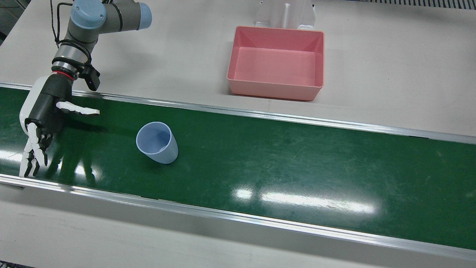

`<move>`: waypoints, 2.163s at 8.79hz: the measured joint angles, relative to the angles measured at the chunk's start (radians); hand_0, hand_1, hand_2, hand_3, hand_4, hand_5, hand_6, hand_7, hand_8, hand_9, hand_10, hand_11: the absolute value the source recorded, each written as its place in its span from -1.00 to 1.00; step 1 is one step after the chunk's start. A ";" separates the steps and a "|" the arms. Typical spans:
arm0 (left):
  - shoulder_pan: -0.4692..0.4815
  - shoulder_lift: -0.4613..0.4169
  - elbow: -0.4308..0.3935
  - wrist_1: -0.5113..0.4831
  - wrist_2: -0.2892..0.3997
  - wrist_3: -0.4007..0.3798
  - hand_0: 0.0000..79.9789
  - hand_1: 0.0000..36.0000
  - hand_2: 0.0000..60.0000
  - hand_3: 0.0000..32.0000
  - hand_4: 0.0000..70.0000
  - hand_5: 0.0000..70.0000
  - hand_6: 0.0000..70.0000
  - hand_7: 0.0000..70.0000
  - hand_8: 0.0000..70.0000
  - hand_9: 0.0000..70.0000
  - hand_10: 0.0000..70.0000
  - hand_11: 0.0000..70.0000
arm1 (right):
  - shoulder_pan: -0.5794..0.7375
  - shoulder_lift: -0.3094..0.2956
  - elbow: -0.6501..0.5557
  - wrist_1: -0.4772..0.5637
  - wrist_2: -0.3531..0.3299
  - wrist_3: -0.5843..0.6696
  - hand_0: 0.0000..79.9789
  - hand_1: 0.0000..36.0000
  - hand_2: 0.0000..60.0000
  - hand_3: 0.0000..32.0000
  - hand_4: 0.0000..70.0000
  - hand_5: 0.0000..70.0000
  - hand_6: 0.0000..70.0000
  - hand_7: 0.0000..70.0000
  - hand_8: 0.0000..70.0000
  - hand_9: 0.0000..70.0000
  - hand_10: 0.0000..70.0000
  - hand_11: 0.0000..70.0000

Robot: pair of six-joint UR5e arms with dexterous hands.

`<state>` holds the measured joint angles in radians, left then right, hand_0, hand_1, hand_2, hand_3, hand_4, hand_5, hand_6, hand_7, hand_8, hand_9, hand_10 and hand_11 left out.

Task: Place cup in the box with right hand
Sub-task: 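Reach the right hand to the blue cup on the belt, then close the right hand around the blue cup and lift it off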

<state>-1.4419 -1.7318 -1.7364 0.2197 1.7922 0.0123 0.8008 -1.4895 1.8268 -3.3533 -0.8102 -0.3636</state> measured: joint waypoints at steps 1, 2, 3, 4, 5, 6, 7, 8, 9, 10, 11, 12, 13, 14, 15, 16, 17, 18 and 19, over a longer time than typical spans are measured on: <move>0.000 0.000 0.000 0.000 0.000 0.000 -1.00 -1.00 -1.00 -1.00 -1.00 -1.00 -1.00 -1.00 -1.00 -1.00 -1.00 -1.00 | -0.005 0.000 0.001 0.000 0.000 0.001 0.41 0.21 -1.00 -0.62 -1.00 -0.78 -0.91 -0.68 -0.82 -0.78 -1.00 -0.97; 0.000 0.000 0.000 0.000 0.000 0.000 -1.00 -1.00 -1.00 -1.00 -1.00 -1.00 -1.00 -1.00 -1.00 -1.00 -1.00 -1.00 | -0.008 0.000 0.001 0.000 0.000 0.001 0.41 0.21 -1.00 -0.60 -1.00 -0.77 -0.91 -0.69 -0.83 -0.78 -1.00 -0.98; 0.000 0.000 0.000 0.000 0.000 0.000 -1.00 -1.00 -1.00 -1.00 -1.00 -1.00 -1.00 -1.00 -1.00 -1.00 -1.00 -1.00 | -0.010 0.000 0.002 0.000 0.000 0.001 0.41 0.20 -1.00 -0.59 -1.00 -0.78 -0.91 -0.69 -0.82 -0.78 -1.00 -0.97; 0.000 0.000 0.000 0.000 -0.001 0.000 -1.00 -1.00 -1.00 -1.00 -1.00 -1.00 -1.00 -1.00 -1.00 -1.00 -1.00 -1.00 | -0.012 0.000 0.002 0.000 0.000 0.001 0.41 0.21 -1.00 -0.61 -1.00 -0.78 -0.91 -0.68 -0.82 -0.77 -1.00 -0.98; 0.000 0.000 0.000 0.000 -0.001 0.000 -1.00 -1.00 -1.00 -1.00 -1.00 -1.00 -1.00 -1.00 -1.00 -1.00 -1.00 -1.00 | -0.013 0.000 0.002 0.000 0.000 0.002 0.41 0.21 -1.00 -0.61 -1.00 -0.78 -0.91 -0.67 -0.82 -0.77 -1.00 -0.98; 0.000 0.000 0.000 0.000 -0.001 0.000 -1.00 -1.00 -1.00 -1.00 -1.00 -1.00 -1.00 -1.00 -1.00 -1.00 -1.00 -1.00 | -0.013 0.001 0.002 0.000 0.000 0.002 0.41 0.21 -1.00 -0.62 -1.00 -0.78 -0.91 -0.67 -0.82 -0.77 -1.00 -0.98; 0.000 0.000 0.000 0.000 -0.001 0.000 -1.00 -1.00 -1.00 -1.00 -1.00 -1.00 -1.00 -1.00 -1.00 -1.00 -1.00 -1.00 | -0.014 0.002 0.002 0.000 0.000 0.002 0.41 0.20 -1.00 -0.64 -1.00 -0.78 -0.90 -0.66 -0.82 -0.76 -1.00 -0.98; 0.000 0.000 0.000 0.000 -0.001 0.000 -1.00 -1.00 -1.00 -1.00 -1.00 -1.00 -1.00 -1.00 -1.00 -1.00 -1.00 -1.00 | -0.014 0.002 0.002 0.000 0.000 0.002 0.41 0.20 -1.00 -0.68 -1.00 -0.78 -0.90 -0.65 -0.82 -0.76 -1.00 -0.97; 0.000 0.000 0.000 0.000 -0.001 0.000 -1.00 -1.00 -1.00 -1.00 -1.00 -1.00 -1.00 -1.00 -1.00 -1.00 -1.00 -1.00 | -0.015 0.003 0.002 0.000 0.000 0.001 0.40 0.20 -1.00 -0.73 -1.00 -0.78 -0.89 -0.63 -0.81 -0.74 -1.00 -0.97; 0.000 0.000 0.000 0.000 -0.001 0.000 -1.00 -1.00 -1.00 -1.00 -1.00 -1.00 -1.00 -1.00 -1.00 -1.00 -1.00 -1.00 | -0.015 0.003 0.002 0.000 0.000 0.001 0.41 0.22 -1.00 -0.85 -1.00 -0.77 -0.87 -0.54 -0.78 -0.68 -1.00 -0.95; 0.000 0.000 0.000 0.000 -0.001 0.000 -1.00 -1.00 -1.00 -1.00 -1.00 -1.00 -1.00 -1.00 -1.00 -1.00 -1.00 -1.00 | -0.013 0.003 0.001 0.000 0.000 0.000 0.41 0.29 -0.97 -1.00 -1.00 -0.77 -0.82 -0.39 -0.75 -0.60 -0.99 -0.91; 0.000 0.000 0.001 0.000 -0.001 0.000 -1.00 -1.00 -1.00 -1.00 -1.00 -1.00 -1.00 -1.00 -1.00 -1.00 -1.00 -1.00 | -0.011 0.001 0.000 0.000 0.000 0.001 0.37 0.57 -0.18 -1.00 -1.00 -0.74 -0.69 0.14 -0.65 -0.35 -0.92 -0.80; 0.000 0.000 0.001 0.000 -0.001 0.000 -1.00 -1.00 -1.00 -1.00 -1.00 -1.00 -1.00 -1.00 -1.00 -1.00 -1.00 -1.00 | -0.008 -0.002 -0.001 0.000 0.000 0.001 0.29 0.92 1.00 -1.00 -1.00 -0.69 -0.51 0.91 -0.44 0.07 -0.71 -0.50; 0.000 0.000 0.001 0.000 -0.001 0.000 -1.00 -1.00 -1.00 -1.00 -1.00 -1.00 -1.00 -1.00 -1.00 -1.00 -1.00 -1.00 | -0.004 -0.004 -0.003 -0.001 0.000 0.000 0.18 1.00 1.00 -1.00 -0.77 -0.58 -0.18 1.00 0.02 0.71 -0.05 0.43; 0.000 0.000 0.001 0.000 -0.001 0.000 -1.00 -1.00 -1.00 -1.00 -1.00 -1.00 -1.00 -1.00 -1.00 -1.00 -1.00 -1.00 | 0.002 -0.005 -0.002 -0.007 0.001 0.000 0.19 1.00 1.00 -1.00 -0.10 -0.46 0.13 1.00 0.48 1.00 0.69 1.00; 0.000 0.000 0.002 0.000 -0.001 0.000 -1.00 -1.00 -1.00 -1.00 -1.00 -1.00 -1.00 -1.00 -1.00 -1.00 -1.00 -1.00 | 0.012 -0.006 0.002 -0.030 0.001 0.001 0.24 1.00 1.00 -1.00 0.57 -0.39 0.33 1.00 0.85 1.00 1.00 1.00; 0.000 0.000 0.001 0.000 -0.001 0.000 -1.00 -1.00 -1.00 -1.00 -1.00 -1.00 -1.00 -1.00 -1.00 -1.00 -1.00 -1.00 | 0.024 -0.006 0.011 -0.063 0.002 0.002 0.25 1.00 1.00 -1.00 0.79 -0.35 0.42 1.00 1.00 1.00 1.00 1.00; 0.000 0.000 0.001 0.000 -0.001 0.000 -1.00 -1.00 -1.00 -1.00 -1.00 -1.00 -1.00 -1.00 -1.00 -1.00 -1.00 -1.00 | 0.036 -0.006 0.019 -0.089 0.002 0.003 0.27 1.00 1.00 -1.00 0.93 -0.35 0.43 1.00 1.00 1.00 1.00 1.00; 0.000 0.000 0.000 0.000 -0.001 0.000 -1.00 -1.00 -1.00 -1.00 -1.00 -1.00 -1.00 -1.00 -1.00 -1.00 -1.00 -1.00 | 0.047 -0.007 0.025 -0.104 0.002 0.003 0.28 1.00 1.00 -1.00 1.00 -0.35 0.40 1.00 1.00 1.00 1.00 1.00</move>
<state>-1.4420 -1.7318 -1.7362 0.2194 1.7917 0.0123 0.8477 -1.4969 1.8518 -3.4569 -0.8085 -0.3607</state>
